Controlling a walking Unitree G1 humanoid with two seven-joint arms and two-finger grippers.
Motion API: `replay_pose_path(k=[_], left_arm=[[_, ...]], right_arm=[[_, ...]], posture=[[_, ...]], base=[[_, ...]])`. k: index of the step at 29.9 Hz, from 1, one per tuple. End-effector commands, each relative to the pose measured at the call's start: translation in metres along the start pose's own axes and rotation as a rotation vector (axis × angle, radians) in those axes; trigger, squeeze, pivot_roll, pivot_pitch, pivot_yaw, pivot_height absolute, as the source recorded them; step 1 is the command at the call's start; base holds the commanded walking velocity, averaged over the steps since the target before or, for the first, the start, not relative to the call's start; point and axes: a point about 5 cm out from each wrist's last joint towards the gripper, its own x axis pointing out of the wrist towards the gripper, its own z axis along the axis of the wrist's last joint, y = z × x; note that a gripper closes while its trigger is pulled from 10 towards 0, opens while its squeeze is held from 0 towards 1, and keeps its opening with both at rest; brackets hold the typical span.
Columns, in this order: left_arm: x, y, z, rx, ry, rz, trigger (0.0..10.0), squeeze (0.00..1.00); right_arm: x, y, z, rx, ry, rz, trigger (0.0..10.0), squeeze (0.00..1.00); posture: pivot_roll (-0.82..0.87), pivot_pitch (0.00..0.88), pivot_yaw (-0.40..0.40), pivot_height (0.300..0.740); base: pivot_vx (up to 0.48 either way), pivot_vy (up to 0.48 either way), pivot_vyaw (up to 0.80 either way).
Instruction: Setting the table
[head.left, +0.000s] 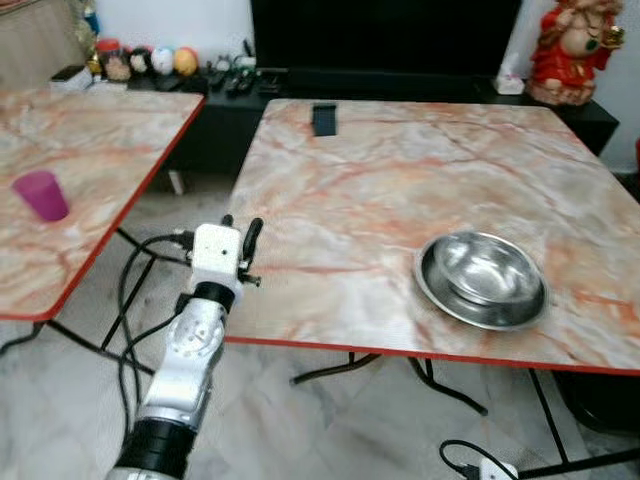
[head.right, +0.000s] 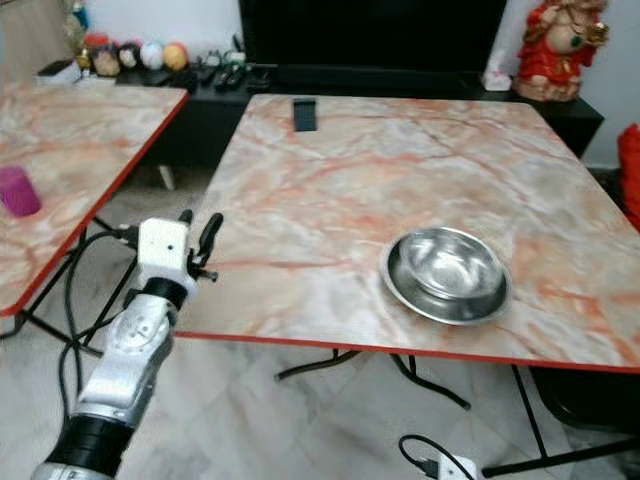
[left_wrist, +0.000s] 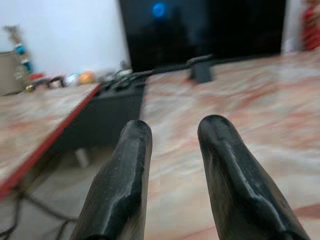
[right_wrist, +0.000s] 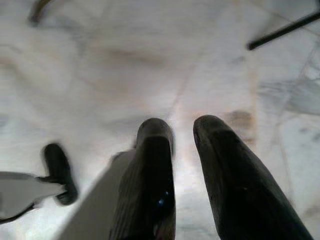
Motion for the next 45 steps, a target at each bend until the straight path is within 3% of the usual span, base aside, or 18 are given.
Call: replay_pose_path(k=[1,45], left_arm=[[0.0022,-0.0067,0.0064,0.002,-0.021,-0.013,10.0,0.0],[0.0047,-0.007,0.0078,-0.001,-0.025,-0.002,10.0,0.0]], right_arm=[[-0.001,-0.0061,-0.0026,-0.011,0.008,-0.013,10.0,0.0],[-0.0006,-0.006,-0.0001,-0.03,0.006,-0.004,10.0,0.0]], posture=[[0.12,0.0,-0.035,0.727],[0.13,0.0,-0.049,0.727]], base=[[0.0,0.352,0.0],[0.0,0.354,0.0]])
